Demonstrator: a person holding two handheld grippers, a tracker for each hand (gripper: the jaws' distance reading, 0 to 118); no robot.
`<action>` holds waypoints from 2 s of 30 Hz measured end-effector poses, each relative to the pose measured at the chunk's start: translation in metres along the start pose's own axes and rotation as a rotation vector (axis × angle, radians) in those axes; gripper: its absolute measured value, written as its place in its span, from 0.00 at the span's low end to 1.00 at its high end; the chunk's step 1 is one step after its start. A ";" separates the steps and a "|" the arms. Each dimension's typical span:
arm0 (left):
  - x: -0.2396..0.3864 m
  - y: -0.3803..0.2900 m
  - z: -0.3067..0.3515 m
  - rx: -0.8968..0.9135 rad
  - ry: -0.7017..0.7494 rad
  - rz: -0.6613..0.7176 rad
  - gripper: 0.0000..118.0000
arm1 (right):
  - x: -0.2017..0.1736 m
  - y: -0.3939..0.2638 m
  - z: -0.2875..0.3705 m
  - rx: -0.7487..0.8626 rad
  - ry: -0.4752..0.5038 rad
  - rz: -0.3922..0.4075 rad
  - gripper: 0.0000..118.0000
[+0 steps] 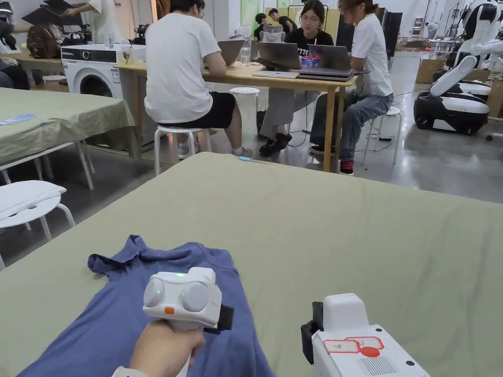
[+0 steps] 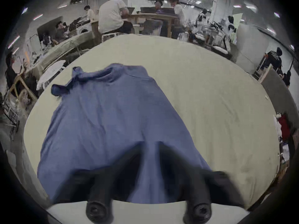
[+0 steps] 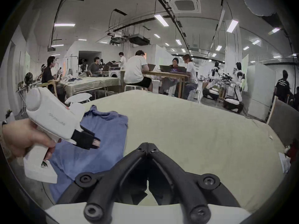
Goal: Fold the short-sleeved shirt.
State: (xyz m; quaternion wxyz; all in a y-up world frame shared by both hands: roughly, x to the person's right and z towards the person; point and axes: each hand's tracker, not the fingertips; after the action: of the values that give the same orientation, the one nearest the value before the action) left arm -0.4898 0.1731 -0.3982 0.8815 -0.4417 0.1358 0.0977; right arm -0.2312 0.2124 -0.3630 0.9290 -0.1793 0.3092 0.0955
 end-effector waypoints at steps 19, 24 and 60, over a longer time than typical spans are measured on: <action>-0.005 0.001 -0.016 0.003 0.050 -0.013 0.03 | 0.064 -0.004 0.035 -0.021 -0.103 -0.074 0.00; 0.044 0.029 0.045 0.143 -0.121 -0.020 0.03 | 0.103 -0.004 0.072 0.006 -0.177 -0.113 0.00; 0.455 -0.074 0.109 0.414 -0.461 -0.587 0.96 | 0.299 -0.096 0.255 -0.064 -0.572 -0.216 0.00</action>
State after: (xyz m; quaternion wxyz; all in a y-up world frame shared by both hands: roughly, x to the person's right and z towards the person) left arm -0.0216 0.2412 -0.4281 0.9492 -0.2419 -0.1799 -0.0906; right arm 0.1708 0.2446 -0.3295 0.9771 -0.2060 0.0110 0.0526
